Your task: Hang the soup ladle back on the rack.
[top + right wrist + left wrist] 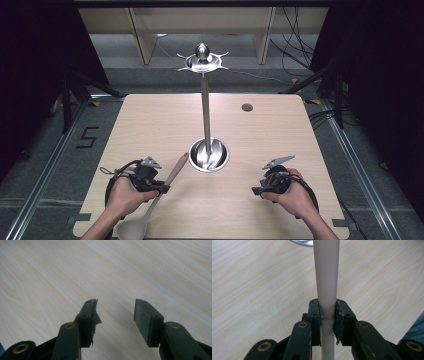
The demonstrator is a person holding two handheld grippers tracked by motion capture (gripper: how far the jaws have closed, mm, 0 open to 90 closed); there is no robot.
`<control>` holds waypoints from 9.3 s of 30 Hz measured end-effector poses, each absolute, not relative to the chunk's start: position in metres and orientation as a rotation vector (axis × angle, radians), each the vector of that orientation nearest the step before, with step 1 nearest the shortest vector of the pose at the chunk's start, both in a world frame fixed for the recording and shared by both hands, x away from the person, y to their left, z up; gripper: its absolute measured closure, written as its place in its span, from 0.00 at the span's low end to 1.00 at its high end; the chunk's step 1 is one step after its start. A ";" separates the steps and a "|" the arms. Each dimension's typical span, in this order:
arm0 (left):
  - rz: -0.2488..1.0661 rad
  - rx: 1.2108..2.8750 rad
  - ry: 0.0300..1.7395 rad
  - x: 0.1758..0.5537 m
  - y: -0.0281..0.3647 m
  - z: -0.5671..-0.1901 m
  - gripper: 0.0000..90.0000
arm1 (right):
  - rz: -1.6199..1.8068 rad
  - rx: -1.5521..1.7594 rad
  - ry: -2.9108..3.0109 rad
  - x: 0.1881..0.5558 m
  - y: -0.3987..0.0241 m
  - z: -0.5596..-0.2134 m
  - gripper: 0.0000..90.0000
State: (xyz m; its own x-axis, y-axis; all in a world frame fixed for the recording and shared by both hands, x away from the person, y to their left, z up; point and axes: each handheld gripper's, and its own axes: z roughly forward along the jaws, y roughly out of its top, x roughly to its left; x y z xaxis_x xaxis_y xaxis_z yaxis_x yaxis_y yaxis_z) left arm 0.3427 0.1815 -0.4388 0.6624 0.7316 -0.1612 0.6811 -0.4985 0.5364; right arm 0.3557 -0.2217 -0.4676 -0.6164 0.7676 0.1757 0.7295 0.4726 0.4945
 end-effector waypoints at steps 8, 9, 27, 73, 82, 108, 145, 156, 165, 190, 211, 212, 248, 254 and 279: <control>0.202 2.168 1.044 0.330 0.202 -0.432 0.84 | 0.849 1.324 2.616 0.355 -0.222 -0.469 0.59; 0.204 2.166 1.034 0.329 0.205 -0.431 0.84 | 0.849 1.324 2.616 0.355 -0.222 -0.469 0.59; 0.395 1.894 0.861 0.314 0.221 -0.422 0.84 | 0.881 1.307 2.594 0.354 -0.224 -0.467 0.59; 0.397 1.756 0.573 0.344 0.212 -0.369 0.84 | 0.918 1.303 2.546 0.354 -0.226 -0.468 0.59; 0.378 1.792 0.468 0.361 0.224 -0.353 0.84 | 0.915 1.300 2.545 0.355 -0.227 -0.467 0.59; 0.339 1.790 0.415 0.390 0.224 -0.336 0.84 | 0.904 1.305 2.535 0.352 -0.230 -0.466 0.59; 0.276 1.800 0.401 0.436 0.211 -0.300 0.84 | 0.885 1.355 2.513 0.341 -0.240 -0.467 0.59; 0.267 1.808 0.400 0.443 0.207 -0.296 0.84 | 0.887 1.341 2.512 0.342 -0.241 -0.467 0.59; 0.257 1.821 0.391 0.443 0.202 -0.295 0.84 | 0.908 1.321 2.504 0.343 -0.240 -0.469 0.59; 0.246 1.838 0.375 0.446 0.193 -0.290 0.84 | 0.886 1.330 2.516 0.342 -0.240 -0.469 0.59; 0.227 1.862 0.372 0.452 0.187 -0.290 0.84 | 0.886 1.334 2.515 0.342 -0.240 -0.468 0.59; 0.225 1.863 0.373 0.452 0.187 -0.290 0.84 | 0.888 1.335 2.514 0.342 -0.240 -0.468 0.59; 0.218 1.861 0.403 0.454 0.167 -0.296 0.83 | 0.884 1.329 2.516 0.342 -0.240 -0.468 0.58; 0.248 1.809 0.444 0.444 0.173 -0.302 0.72 | 0.907 1.328 2.495 0.342 -0.241 -0.469 0.58; 0.403 1.695 0.787 0.367 0.233 -0.407 0.34 | 0.906 1.360 2.487 0.341 -0.240 -0.469 0.57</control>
